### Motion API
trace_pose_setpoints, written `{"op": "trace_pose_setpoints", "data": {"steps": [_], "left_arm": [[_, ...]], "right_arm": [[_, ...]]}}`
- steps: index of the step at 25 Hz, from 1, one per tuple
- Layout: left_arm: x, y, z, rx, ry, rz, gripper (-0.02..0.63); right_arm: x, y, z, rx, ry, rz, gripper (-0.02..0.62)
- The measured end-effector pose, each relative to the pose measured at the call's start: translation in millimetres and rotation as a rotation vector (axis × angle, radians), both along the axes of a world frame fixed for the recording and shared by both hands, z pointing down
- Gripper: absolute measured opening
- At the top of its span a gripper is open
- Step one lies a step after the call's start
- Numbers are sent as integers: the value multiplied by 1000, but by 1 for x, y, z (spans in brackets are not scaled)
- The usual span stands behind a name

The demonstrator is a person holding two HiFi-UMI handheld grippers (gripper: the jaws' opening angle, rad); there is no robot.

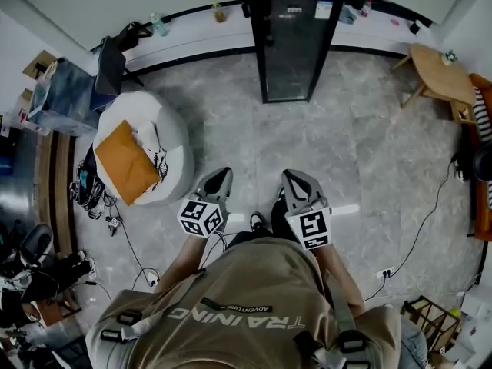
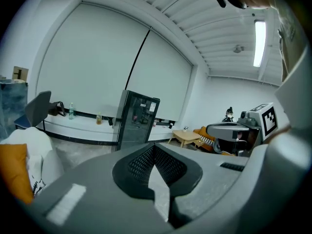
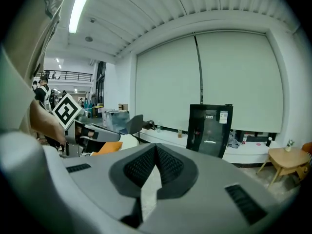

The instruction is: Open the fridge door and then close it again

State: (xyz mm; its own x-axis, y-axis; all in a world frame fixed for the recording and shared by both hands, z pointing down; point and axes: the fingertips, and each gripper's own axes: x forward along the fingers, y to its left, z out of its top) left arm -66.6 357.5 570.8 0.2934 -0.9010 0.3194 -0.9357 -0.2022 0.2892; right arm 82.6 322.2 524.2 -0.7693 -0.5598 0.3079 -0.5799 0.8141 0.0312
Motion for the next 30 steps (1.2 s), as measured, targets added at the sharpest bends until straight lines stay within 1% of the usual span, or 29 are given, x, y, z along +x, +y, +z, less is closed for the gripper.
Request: {"op": "trace_pose_setpoints", "data": {"steps": [5, 8, 11, 14, 16, 18, 21, 23, 27, 30], "left_arm": [[1, -52, -17, 14, -67, 24, 0], [4, -90, -29, 31, -92, 25, 0], [15, -125, -37, 47, -86, 5, 0], [27, -152, -41, 48, -55, -25, 0], [30, -164, -40, 42, -44, -49, 0], [28, -171, -38, 36, -51, -69, 0], [18, -175, -36, 22, -70, -92, 0], [9, -177, -33, 14, -67, -113, 0], [-3, -188, -25, 5, -54, -133, 0], [-12, -199, -21, 3, -34, -131, 0]], "right_arm": [[5, -48, -1, -4, -52, 11, -3], [12, -83, 0, -17, -75, 21, -4], [20, -119, -4, -21, -97, 18, -3], [25, -147, -7, -9, -98, -19, -3], [25, -162, -2, -11, -92, -47, -3], [25, -175, 5, -31, -99, -63, -3], [20, -187, 10, -54, -109, -72, -3], [16, -193, 14, -60, -102, -81, -4], [-2, -207, 22, -72, -87, -106, -3], [-18, -215, 22, -57, -56, -127, -4]]}}
